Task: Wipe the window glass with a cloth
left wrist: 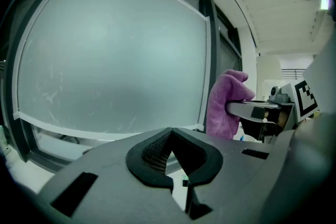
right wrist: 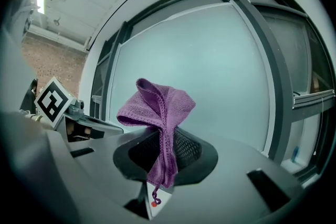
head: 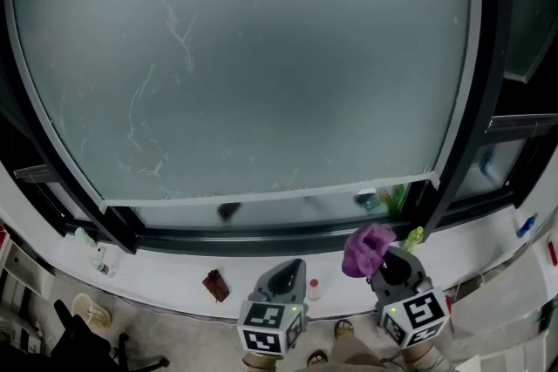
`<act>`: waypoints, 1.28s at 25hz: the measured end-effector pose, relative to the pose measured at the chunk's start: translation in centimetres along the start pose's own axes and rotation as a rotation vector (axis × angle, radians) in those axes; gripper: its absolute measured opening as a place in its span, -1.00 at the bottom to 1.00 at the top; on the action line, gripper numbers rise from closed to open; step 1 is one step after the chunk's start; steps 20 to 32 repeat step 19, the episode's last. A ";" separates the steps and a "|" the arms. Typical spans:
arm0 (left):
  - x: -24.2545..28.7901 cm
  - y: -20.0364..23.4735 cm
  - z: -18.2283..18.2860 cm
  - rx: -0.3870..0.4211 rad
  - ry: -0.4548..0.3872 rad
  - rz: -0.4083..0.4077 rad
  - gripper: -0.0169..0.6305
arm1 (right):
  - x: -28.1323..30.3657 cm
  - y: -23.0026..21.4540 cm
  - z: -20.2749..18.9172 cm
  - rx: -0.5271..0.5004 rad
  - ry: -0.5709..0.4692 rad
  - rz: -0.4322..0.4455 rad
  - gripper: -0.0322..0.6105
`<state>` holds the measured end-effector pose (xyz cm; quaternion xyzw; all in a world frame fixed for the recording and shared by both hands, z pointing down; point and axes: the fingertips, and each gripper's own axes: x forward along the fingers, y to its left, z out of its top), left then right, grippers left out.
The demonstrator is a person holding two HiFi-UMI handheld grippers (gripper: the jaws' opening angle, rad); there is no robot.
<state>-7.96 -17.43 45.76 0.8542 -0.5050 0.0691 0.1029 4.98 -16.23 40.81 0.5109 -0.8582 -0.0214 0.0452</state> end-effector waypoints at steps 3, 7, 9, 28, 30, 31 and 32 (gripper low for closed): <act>0.0 0.3 0.0 0.001 -0.001 0.001 -0.93 | 0.2 0.3 -0.3 -0.001 0.000 0.006 -0.73; 0.3 0.6 -0.1 0.001 0.001 -0.004 -0.93 | 0.6 0.7 -0.5 -0.001 0.003 0.009 -0.73; 0.5 0.7 -0.1 0.000 0.001 -0.008 -0.93 | 0.8 0.8 -0.5 -0.005 0.002 0.016 -0.73; 1.7 1.2 -0.2 -0.002 0.006 -0.017 -0.93 | 1.5 0.1 -0.9 0.003 -0.009 0.021 -0.73; 1.7 1.2 -0.2 -0.002 0.006 -0.017 -0.93 | 1.5 0.1 -0.9 0.003 -0.009 0.021 -0.73; 1.7 1.2 -0.2 -0.002 0.006 -0.017 -0.93 | 1.5 0.1 -0.9 0.003 -0.009 0.021 -0.73; 1.7 1.2 -0.2 -0.002 0.006 -0.017 -0.93 | 1.5 0.1 -0.9 0.003 -0.009 0.021 -0.73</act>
